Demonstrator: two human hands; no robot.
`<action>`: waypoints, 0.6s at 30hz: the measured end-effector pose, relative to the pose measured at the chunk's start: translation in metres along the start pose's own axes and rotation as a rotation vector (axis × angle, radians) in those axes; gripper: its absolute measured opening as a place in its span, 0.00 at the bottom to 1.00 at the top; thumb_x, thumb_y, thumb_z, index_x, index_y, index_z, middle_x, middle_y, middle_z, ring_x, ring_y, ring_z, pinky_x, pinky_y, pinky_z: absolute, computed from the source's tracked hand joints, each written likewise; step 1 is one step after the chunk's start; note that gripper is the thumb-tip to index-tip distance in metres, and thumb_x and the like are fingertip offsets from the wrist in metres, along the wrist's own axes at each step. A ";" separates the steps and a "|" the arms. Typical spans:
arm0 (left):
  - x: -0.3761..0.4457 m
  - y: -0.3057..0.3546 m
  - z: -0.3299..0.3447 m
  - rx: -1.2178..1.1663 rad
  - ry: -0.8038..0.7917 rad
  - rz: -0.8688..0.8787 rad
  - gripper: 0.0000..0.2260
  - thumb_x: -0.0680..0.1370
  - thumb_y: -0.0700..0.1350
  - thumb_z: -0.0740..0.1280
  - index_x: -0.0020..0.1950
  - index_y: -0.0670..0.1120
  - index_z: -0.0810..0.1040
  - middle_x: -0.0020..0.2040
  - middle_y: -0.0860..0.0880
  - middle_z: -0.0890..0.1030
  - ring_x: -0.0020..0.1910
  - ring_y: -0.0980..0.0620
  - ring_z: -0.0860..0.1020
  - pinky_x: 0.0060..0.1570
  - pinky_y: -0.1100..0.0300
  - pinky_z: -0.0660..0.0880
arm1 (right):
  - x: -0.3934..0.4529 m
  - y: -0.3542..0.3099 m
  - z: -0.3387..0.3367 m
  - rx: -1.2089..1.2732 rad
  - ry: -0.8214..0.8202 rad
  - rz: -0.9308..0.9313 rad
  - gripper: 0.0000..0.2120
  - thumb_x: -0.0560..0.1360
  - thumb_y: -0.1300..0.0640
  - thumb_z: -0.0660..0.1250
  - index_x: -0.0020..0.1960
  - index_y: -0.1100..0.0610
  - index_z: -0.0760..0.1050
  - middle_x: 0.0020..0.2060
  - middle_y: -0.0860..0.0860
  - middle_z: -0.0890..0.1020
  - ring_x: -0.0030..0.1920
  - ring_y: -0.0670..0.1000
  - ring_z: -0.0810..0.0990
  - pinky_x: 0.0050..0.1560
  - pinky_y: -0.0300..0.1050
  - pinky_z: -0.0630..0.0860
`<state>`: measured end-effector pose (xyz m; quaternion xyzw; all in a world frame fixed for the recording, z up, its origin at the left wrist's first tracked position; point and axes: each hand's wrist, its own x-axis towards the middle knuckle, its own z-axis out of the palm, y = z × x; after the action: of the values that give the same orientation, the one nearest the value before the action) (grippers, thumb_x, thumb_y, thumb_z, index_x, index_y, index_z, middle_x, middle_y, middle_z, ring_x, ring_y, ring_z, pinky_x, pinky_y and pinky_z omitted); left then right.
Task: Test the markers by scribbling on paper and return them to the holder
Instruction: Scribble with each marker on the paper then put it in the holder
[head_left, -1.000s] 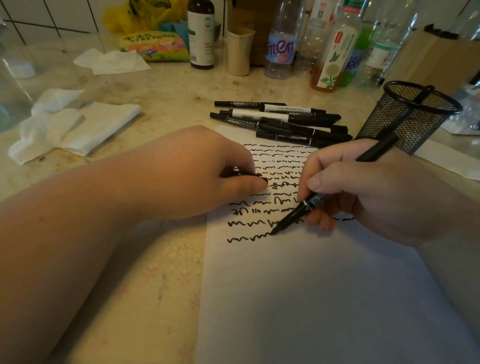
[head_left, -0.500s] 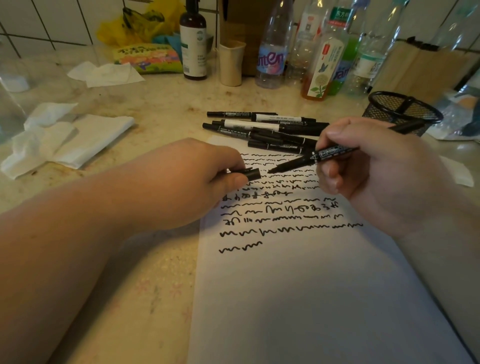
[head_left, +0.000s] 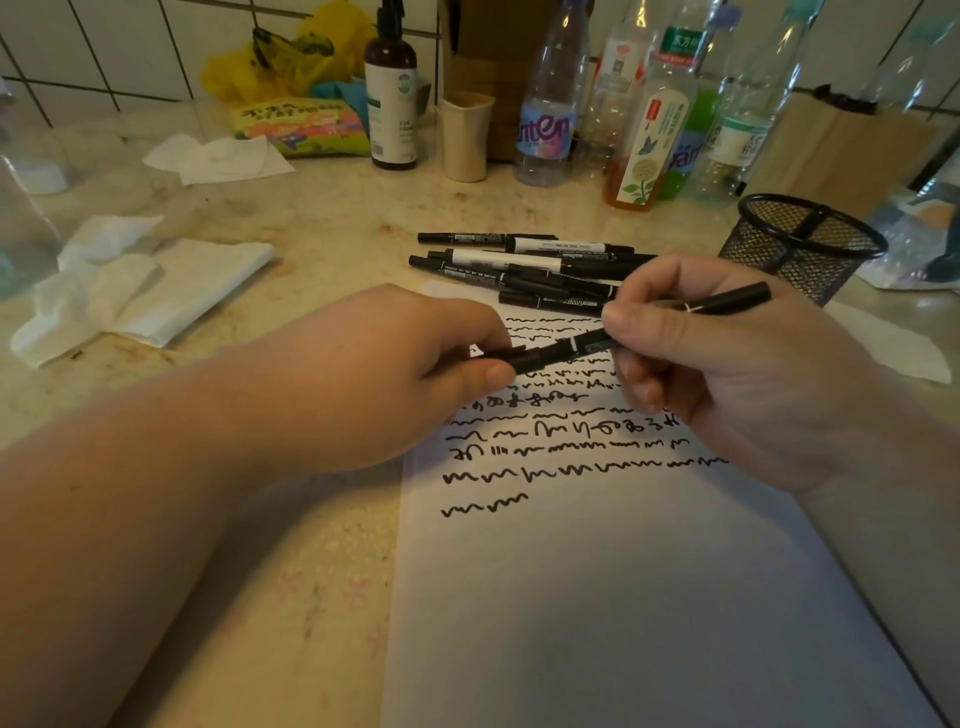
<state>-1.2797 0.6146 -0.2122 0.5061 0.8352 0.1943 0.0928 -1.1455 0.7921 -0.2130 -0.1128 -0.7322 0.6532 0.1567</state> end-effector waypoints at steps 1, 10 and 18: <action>0.000 0.000 0.000 -0.001 0.015 0.005 0.10 0.74 0.61 0.58 0.53 0.64 0.74 0.36 0.57 0.79 0.35 0.59 0.76 0.32 0.64 0.70 | 0.000 0.000 -0.001 0.015 -0.020 0.007 0.06 0.66 0.55 0.72 0.41 0.57 0.82 0.29 0.53 0.80 0.29 0.51 0.77 0.29 0.41 0.75; 0.004 -0.007 -0.001 0.022 0.133 -0.017 0.09 0.74 0.59 0.59 0.49 0.61 0.76 0.38 0.59 0.77 0.36 0.62 0.73 0.33 0.66 0.65 | -0.002 -0.001 -0.007 -0.235 -0.081 0.095 0.10 0.75 0.59 0.67 0.51 0.52 0.86 0.41 0.57 0.87 0.31 0.51 0.78 0.33 0.42 0.76; 0.004 -0.005 0.002 0.135 0.004 0.040 0.17 0.72 0.63 0.55 0.54 0.60 0.77 0.40 0.57 0.79 0.39 0.60 0.75 0.41 0.59 0.75 | -0.003 0.002 0.001 -0.491 -0.074 0.033 0.04 0.76 0.54 0.70 0.48 0.49 0.84 0.31 0.51 0.84 0.29 0.42 0.78 0.29 0.30 0.70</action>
<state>-1.2852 0.6168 -0.2157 0.5274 0.8363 0.1404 0.0528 -1.1433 0.7907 -0.2154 -0.1351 -0.8722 0.4620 0.0871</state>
